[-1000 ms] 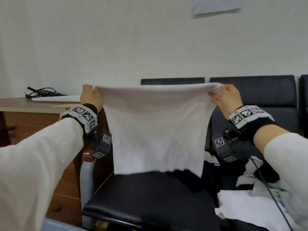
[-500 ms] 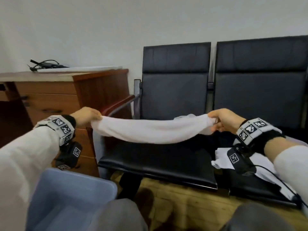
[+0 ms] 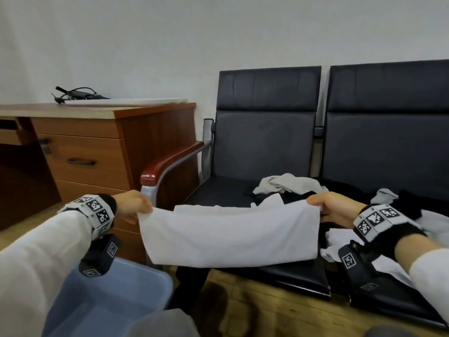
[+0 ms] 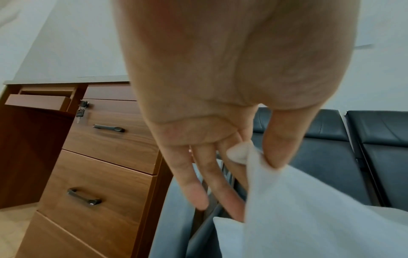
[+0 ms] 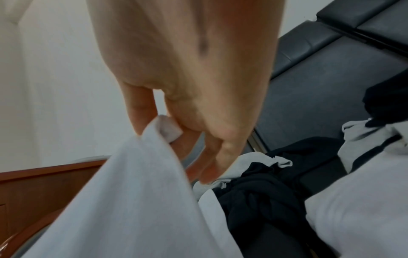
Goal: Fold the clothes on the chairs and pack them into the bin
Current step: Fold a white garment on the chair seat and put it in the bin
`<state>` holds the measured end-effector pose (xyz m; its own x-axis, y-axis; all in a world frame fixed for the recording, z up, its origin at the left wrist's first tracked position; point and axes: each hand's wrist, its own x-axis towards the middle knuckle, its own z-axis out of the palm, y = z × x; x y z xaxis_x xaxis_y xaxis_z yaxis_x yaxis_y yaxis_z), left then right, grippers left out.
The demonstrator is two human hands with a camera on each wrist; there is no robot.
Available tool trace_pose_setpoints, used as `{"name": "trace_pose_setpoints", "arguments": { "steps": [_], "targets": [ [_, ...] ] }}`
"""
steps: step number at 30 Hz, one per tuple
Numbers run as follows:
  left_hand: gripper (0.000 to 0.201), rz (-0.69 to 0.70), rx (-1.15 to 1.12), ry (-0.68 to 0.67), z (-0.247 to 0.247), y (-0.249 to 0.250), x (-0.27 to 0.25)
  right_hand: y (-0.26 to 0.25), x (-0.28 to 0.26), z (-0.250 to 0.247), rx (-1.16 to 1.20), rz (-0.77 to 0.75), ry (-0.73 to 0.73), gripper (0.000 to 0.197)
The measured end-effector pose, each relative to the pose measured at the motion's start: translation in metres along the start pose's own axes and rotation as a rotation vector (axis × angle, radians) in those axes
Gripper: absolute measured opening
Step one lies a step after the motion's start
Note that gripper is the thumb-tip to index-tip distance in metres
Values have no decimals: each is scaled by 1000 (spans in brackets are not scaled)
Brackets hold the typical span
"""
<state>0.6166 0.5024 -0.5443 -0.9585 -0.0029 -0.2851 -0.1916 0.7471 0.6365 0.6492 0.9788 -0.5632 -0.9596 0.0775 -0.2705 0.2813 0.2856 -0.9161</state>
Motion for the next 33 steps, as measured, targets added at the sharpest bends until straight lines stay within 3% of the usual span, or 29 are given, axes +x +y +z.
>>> {"name": "trace_pose_setpoints", "arguments": {
  "steps": [5,8,10,13,21,25,29,33],
  "targets": [
    [18,91,-166,249,2,16,35,-7,38,9,146,-64,165,20],
    [15,91,-78,329,12,20,64,-13,64,16,166,-37,228,11],
    [17,76,22,372,21,22,84,-14,86,20,163,-5,243,27],
    [22,46,128,414,35,20,117,-16,112,31,79,28,242,27],
    [30,-106,260,343,68,6,189,30,186,33,-235,-10,285,33],
    [34,-45,265,313,74,-1,193,32,173,35,-361,15,317,18],
    [34,47,224,392,72,20,179,28,158,35,-619,132,268,27],
    [21,128,178,340,85,59,150,30,146,49,-755,209,148,38]
  ]
}}
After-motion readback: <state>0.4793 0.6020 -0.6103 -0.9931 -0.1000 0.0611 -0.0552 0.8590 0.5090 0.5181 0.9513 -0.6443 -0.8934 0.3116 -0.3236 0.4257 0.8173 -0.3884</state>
